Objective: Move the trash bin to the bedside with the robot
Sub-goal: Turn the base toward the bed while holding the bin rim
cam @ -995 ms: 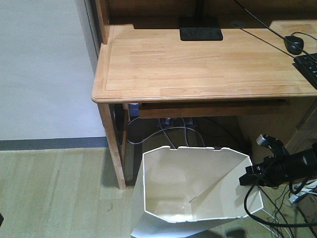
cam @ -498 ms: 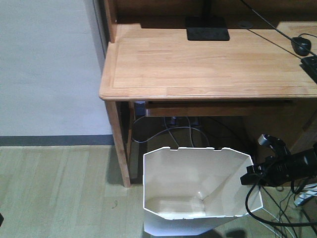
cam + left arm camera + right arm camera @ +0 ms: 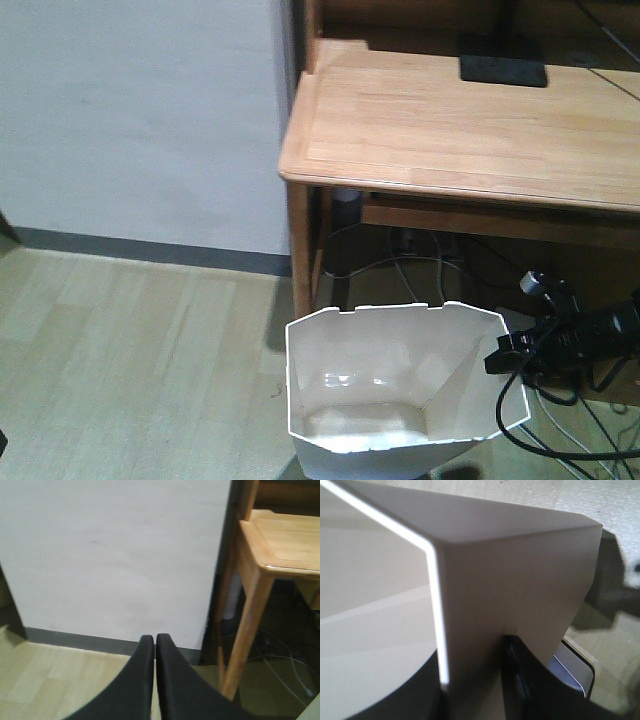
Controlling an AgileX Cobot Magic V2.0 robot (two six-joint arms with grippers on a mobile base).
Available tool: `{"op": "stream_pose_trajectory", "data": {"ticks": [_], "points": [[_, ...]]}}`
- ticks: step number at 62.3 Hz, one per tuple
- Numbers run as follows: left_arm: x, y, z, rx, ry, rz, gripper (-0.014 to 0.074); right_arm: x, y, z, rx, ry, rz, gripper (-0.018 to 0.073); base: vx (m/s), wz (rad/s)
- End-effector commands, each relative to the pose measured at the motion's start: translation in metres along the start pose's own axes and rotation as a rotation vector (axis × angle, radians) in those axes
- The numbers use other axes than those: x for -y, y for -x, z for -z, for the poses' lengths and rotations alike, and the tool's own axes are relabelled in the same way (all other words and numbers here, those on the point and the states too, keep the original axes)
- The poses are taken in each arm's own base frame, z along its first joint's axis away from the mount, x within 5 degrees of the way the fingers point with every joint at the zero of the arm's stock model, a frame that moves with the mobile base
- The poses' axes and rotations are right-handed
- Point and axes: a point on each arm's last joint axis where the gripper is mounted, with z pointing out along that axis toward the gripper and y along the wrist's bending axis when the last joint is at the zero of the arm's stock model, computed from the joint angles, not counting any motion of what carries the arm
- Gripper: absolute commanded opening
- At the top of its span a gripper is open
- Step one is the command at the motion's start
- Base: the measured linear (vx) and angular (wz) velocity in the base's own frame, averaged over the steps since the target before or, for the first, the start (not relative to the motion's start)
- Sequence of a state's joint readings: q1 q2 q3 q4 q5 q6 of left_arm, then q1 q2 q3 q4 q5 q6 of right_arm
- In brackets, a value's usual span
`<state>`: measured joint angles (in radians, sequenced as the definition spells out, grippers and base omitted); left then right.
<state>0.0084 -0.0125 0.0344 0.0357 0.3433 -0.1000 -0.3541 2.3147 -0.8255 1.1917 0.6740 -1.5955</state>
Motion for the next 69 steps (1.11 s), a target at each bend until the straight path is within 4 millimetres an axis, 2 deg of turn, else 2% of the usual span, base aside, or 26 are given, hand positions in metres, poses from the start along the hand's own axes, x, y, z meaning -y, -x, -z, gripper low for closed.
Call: {"op": "stream_pose_trajectory", "data": {"ticks": [1,69], "points": [[0.0006,0.0051,-0.0005,0.061,-0.007,0.006,-0.0006,-0.028,0.0143,0.0192,0.083,0.217,0.017,-0.0005,-0.06,0.38],[0.0006,0.0051,-0.0005,0.061,-0.007,0.006,-0.0006,-0.028,0.0142,0.0192,0.082,0.217,0.018,-0.0005,0.06,0.53]]}}
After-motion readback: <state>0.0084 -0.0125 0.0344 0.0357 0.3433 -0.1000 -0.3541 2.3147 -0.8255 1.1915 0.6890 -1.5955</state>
